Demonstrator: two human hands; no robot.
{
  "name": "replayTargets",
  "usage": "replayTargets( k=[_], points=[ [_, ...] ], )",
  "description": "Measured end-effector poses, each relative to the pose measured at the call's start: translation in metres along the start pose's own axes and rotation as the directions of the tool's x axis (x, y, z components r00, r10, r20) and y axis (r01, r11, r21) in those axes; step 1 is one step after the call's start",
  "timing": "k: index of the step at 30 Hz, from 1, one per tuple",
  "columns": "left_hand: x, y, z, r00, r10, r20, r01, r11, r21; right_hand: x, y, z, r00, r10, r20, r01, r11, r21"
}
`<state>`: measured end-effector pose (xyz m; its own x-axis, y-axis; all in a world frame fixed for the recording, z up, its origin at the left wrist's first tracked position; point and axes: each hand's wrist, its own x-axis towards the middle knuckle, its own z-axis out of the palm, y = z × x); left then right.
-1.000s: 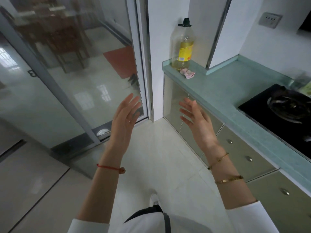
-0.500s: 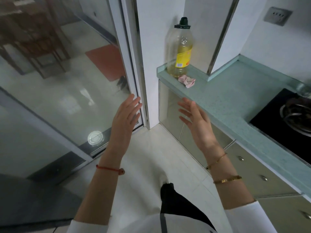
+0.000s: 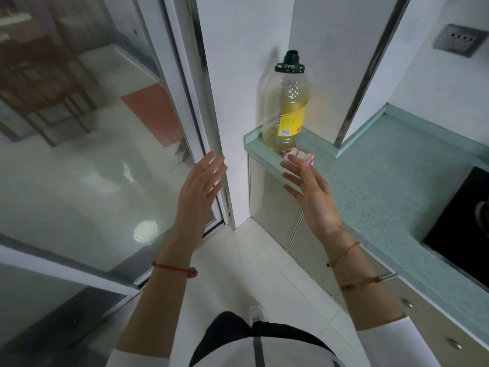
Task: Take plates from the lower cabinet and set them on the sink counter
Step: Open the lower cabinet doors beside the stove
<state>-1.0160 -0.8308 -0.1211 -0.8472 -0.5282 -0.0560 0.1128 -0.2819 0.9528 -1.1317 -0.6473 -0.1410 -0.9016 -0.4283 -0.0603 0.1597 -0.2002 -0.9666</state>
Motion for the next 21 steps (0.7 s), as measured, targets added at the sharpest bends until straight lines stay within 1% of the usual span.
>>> replayTargets(
  k=[2,4,6,10,13,16,21],
  points=[
    [0.021,-0.002,0.001,0.999,-0.023,0.048,0.022,1.000,0.003,0.014,-0.001,0.000,0.999,0.003,-0.037,-0.003,1.000,0.001],
    [0.041,-0.004,0.002,0.993,-0.044,0.109,0.040,0.998,0.043,0.025,-0.001,-0.001,0.997,0.013,-0.082,-0.013,1.000,-0.001],
    [0.061,-0.005,0.007,0.988,-0.068,0.137,0.059,0.996,0.073,0.033,-0.001,-0.003,0.991,0.020,-0.135,-0.020,1.000,-0.002],
    [0.095,-0.006,0.020,0.967,-0.148,0.205,0.140,0.989,0.057,0.044,0.002,-0.005,0.969,0.013,-0.248,-0.019,1.000,-0.023],
    [0.117,-0.006,0.024,0.929,-0.215,0.302,0.197,0.976,0.091,0.048,0.006,0.001,0.937,0.000,-0.349,-0.007,1.000,-0.021],
    [0.135,-0.007,0.024,0.886,-0.245,0.392,0.211,0.969,0.129,0.050,0.011,0.010,0.902,-0.018,-0.430,0.010,1.000,-0.021],
    [0.154,-0.015,0.026,0.832,-0.261,0.490,0.202,0.964,0.171,0.053,0.024,0.017,0.867,-0.033,-0.498,0.024,0.999,-0.023]
  ],
)
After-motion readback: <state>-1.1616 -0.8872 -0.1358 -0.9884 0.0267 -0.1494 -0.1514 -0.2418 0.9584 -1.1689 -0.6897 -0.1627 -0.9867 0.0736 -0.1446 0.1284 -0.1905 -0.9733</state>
